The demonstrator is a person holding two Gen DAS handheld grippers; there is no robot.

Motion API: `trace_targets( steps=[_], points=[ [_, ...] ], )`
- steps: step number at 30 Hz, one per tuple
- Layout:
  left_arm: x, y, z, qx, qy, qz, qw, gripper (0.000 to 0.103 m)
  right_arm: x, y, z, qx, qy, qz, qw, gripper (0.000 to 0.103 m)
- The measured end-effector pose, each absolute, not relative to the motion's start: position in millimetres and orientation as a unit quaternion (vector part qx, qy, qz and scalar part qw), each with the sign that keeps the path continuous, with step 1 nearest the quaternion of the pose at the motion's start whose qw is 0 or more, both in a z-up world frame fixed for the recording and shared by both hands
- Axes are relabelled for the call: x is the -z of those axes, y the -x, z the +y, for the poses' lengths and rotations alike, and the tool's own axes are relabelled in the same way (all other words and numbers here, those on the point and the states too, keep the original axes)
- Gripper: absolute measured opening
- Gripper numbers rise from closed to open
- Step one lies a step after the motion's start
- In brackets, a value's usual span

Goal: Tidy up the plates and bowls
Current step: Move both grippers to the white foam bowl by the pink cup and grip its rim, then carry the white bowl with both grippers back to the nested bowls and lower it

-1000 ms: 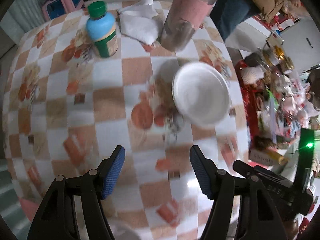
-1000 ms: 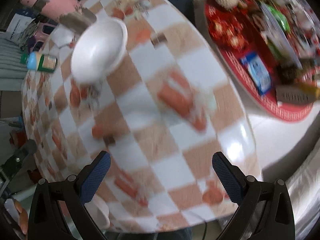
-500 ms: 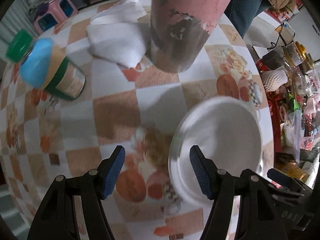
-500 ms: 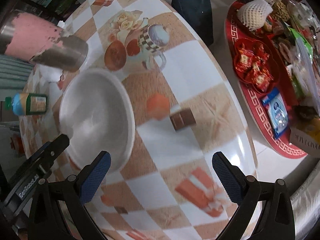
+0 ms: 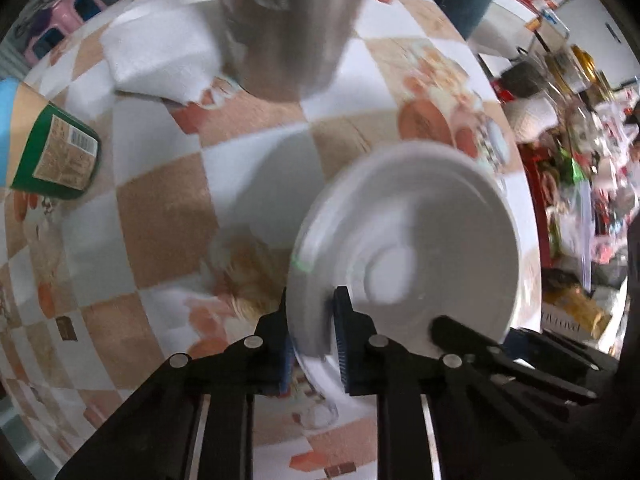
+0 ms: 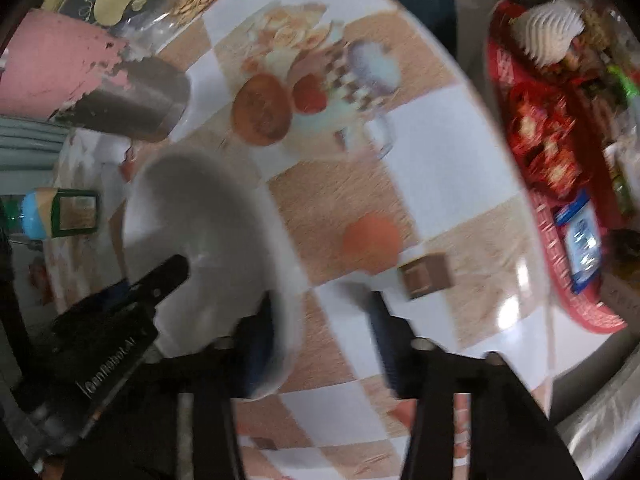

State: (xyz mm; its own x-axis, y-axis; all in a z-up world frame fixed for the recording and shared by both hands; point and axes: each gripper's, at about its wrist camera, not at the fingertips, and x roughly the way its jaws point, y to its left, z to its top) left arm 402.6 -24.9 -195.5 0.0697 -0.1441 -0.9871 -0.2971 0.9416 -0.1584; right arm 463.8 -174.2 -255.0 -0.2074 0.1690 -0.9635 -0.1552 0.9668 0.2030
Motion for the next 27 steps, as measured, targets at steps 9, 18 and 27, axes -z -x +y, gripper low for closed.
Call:
trace_targets(
  steps=[9, 18, 27],
  points=[
    [193, -345, -28, -0.045, 0.153, 0.691, 0.705, 0.020, 252, -416, -161, -0.162, 0.029, 0.771, 0.616, 0.028],
    [183, -287, -28, -0.036, 0.139, 0.701, 0.698, 0.026, 245, -349, -171, -0.186, 0.034, 0.786, 0.588, 0.029],
    [179, -290, -19, -0.034, 0.128, 0.695, 0.706, 0.047, 230, -355, -210, -0.152, 0.008, 0.772, 0.617, 0.081]
  ],
)
